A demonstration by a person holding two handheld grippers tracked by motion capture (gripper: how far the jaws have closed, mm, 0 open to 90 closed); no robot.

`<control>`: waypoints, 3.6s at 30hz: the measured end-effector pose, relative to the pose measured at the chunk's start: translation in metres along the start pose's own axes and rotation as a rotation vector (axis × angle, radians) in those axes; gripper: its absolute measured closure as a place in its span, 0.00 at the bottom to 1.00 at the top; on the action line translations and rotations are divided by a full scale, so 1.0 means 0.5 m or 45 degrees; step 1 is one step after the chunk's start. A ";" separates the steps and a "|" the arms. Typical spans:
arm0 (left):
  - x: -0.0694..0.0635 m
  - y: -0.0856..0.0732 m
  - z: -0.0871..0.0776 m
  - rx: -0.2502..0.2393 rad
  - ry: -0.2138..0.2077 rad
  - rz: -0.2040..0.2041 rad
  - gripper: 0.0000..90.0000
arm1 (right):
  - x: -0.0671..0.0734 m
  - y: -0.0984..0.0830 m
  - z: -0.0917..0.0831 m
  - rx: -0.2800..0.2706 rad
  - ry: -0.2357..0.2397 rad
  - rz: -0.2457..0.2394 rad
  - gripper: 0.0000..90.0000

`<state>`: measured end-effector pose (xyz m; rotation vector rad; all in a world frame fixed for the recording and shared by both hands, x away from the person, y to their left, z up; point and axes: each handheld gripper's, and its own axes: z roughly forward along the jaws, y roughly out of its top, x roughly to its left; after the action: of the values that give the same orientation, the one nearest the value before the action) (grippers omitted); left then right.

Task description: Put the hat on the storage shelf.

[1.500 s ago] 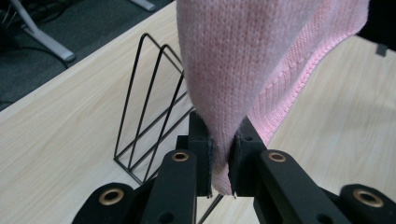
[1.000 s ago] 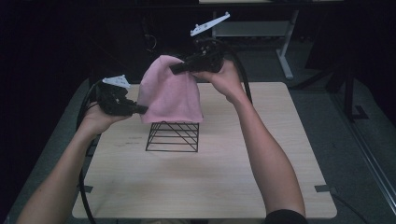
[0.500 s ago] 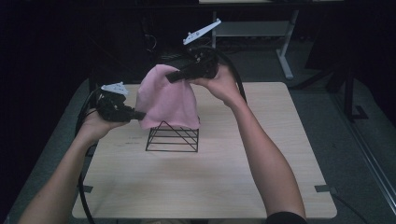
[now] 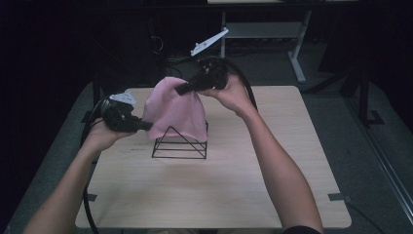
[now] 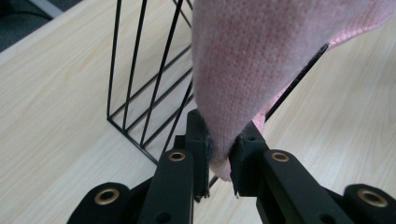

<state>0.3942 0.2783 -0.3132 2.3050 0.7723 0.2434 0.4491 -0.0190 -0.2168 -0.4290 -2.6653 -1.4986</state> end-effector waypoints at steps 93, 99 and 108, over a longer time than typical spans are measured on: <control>0.021 -0.099 0.109 0.226 -0.011 -0.063 0.96 | -0.022 -0.147 0.121 0.190 0.136 0.126 0.83; 0.017 -0.099 0.101 0.204 -0.022 -0.066 0.86 | -0.023 -0.161 0.089 0.142 0.089 0.144 0.58; 0.013 -0.103 0.073 0.165 -0.001 -0.090 0.67 | -0.032 -0.215 0.014 0.082 -0.023 0.240 0.43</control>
<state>0.3888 0.2925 -0.3749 2.3930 0.8906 0.1647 0.4365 -0.0693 -0.3129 -0.6711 -2.5933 -1.3580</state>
